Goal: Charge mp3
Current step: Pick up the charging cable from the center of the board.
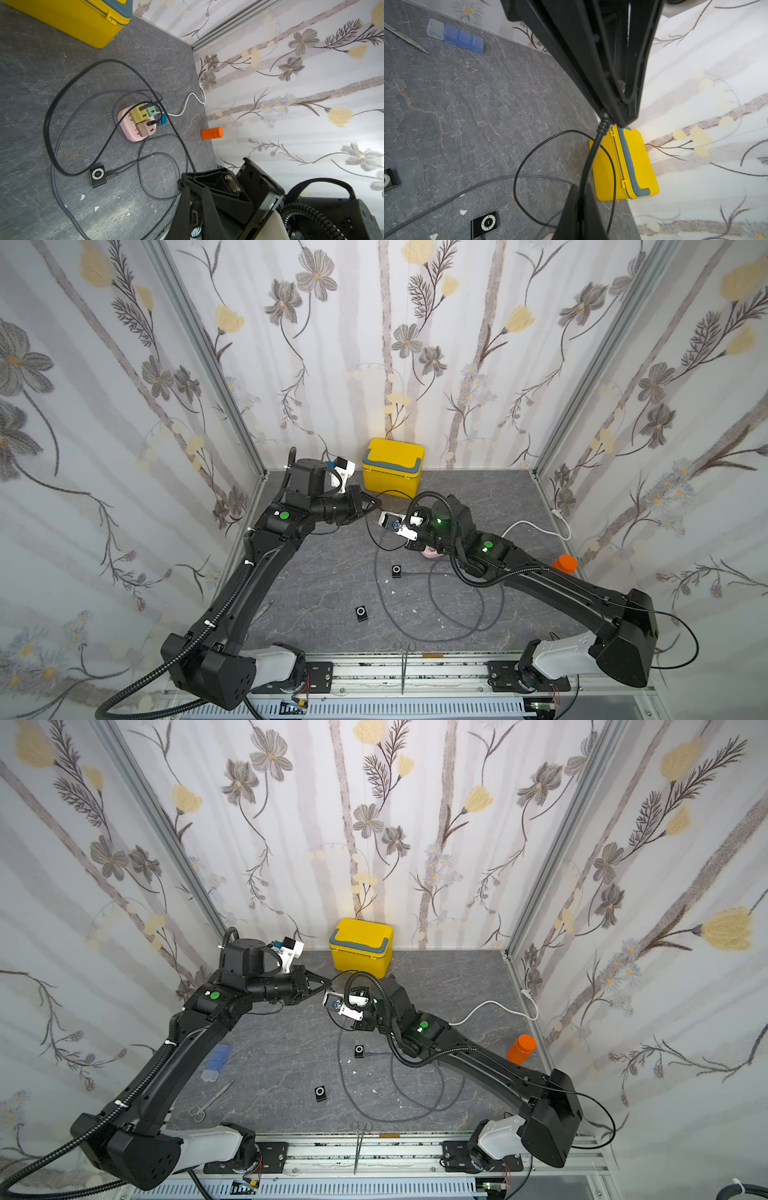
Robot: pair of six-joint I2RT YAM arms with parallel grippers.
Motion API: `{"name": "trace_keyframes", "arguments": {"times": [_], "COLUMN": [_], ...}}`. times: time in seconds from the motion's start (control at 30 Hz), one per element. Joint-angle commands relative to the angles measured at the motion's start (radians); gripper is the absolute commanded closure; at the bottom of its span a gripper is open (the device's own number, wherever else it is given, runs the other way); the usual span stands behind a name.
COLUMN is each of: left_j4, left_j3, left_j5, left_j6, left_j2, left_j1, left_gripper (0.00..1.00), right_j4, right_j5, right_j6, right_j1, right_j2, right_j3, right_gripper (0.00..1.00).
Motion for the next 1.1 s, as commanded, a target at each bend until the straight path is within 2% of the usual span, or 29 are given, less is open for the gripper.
{"name": "trace_keyframes", "arguments": {"times": [0.0, 0.03, 0.1, 0.13, 0.3, 0.37, 0.5, 0.63, 0.8, 1.07], "left_j4": [-0.007, -0.005, 0.014, 0.025, 0.149, 0.226, 0.408, 0.525, 0.583, 0.608], "left_j3": [0.004, 0.002, -0.008, -0.017, -0.077, -0.129, -0.208, -0.258, -0.297, -0.356], "left_j5": [-0.027, -0.029, -0.036, -0.034, -0.019, 0.011, 0.014, -0.013, -0.114, -0.177], "left_j6": [0.035, 0.04, 0.051, 0.057, 0.093, 0.091, 0.097, 0.103, 0.141, 0.13], "left_j2": [-0.007, -0.011, -0.025, -0.026, -0.109, -0.137, -0.213, -0.252, -0.274, -0.339], "left_j1": [0.0, 0.0, 0.0, 0.0, 0.0, -0.001, -0.014, -0.056, -0.145, -0.195], "left_gripper": [0.96, 0.97, 0.98, 0.98, 0.98, 0.99, 0.99, 0.99, 1.0, 1.0], "right_j4": [0.062, 0.07, 0.074, 0.075, 0.113, 0.181, 0.439, 0.684, 0.803, 0.891], "right_j5": [0.025, 0.029, 0.024, 0.012, -0.146, -0.232, -0.457, -0.596, -0.637, -0.481], "right_j6": [-0.006, 0.006, 0.04, 0.06, 0.227, 0.351, 0.712, 1.026, 1.158, 1.197], "right_j1": [0.003, 0.003, 0.002, 0.002, -0.018, -0.038, -0.062, -0.055, -0.014, -0.006], "right_j2": [-0.013, -0.015, -0.021, -0.027, -0.107, -0.156, -0.237, -0.217, -0.156, -0.132], "right_j3": [-0.009, -0.011, -0.01, -0.01, -0.059, -0.113, -0.263, -0.356, -0.36, -0.363], "right_gripper": [0.94, 0.84, 0.56, 0.5, 0.38, 0.36, 0.35, 0.35, 0.37, 0.33]}}
